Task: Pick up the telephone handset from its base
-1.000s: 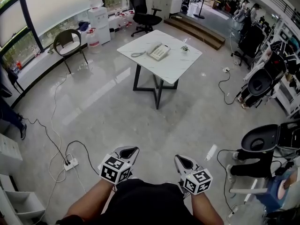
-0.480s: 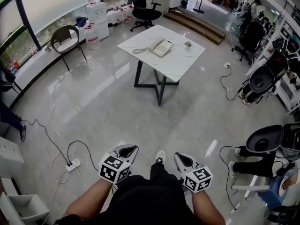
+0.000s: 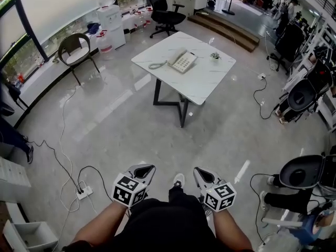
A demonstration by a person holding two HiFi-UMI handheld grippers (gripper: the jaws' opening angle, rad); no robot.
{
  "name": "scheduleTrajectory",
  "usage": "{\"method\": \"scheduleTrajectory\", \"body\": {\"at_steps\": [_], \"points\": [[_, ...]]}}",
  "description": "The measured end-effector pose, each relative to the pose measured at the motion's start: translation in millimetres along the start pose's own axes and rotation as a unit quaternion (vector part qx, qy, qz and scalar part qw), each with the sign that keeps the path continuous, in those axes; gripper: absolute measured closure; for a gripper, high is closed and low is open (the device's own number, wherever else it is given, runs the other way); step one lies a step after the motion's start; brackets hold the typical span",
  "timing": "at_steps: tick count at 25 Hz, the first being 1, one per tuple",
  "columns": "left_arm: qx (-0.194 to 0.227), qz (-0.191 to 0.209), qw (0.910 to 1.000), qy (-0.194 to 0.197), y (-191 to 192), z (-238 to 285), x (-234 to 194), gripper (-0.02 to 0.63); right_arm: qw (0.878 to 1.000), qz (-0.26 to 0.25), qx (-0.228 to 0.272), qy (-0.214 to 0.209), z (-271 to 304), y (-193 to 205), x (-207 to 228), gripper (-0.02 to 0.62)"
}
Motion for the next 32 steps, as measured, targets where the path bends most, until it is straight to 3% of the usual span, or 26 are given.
{"method": "scheduleTrajectory", "body": {"at_steps": [9,14,22,32], "points": [[0.022,-0.003,0.9991,-0.036,-94,76,-36,0.601,1.0,-0.02,-0.001,-0.022,45,-77,90,0.594],[0.009,-0.012,0.9988,-0.047,-115,117,-38,0.601,0.999,-0.005,-0.011,-0.033,63,-91,141,0.594],[0.01,-0.016,0.9984,-0.054,-147,154,-36,0.601,0.998,0.001,-0.01,-0.056,78,-115,179,0.594],[0.002,-0.023,0.9976,-0.066,-151,167,-50,0.601,0.999,0.013,-0.004,-0.048,80,-118,197,0.594]]}}
Point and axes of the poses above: the fingertips, and each gripper's own axes: z forward along the fingers, x to its right, y out of its underside, the point moved 8 cm from there along -z, backward along the fingers, and after that the axes turned 2 degrees about z, right-handed, at the moved point
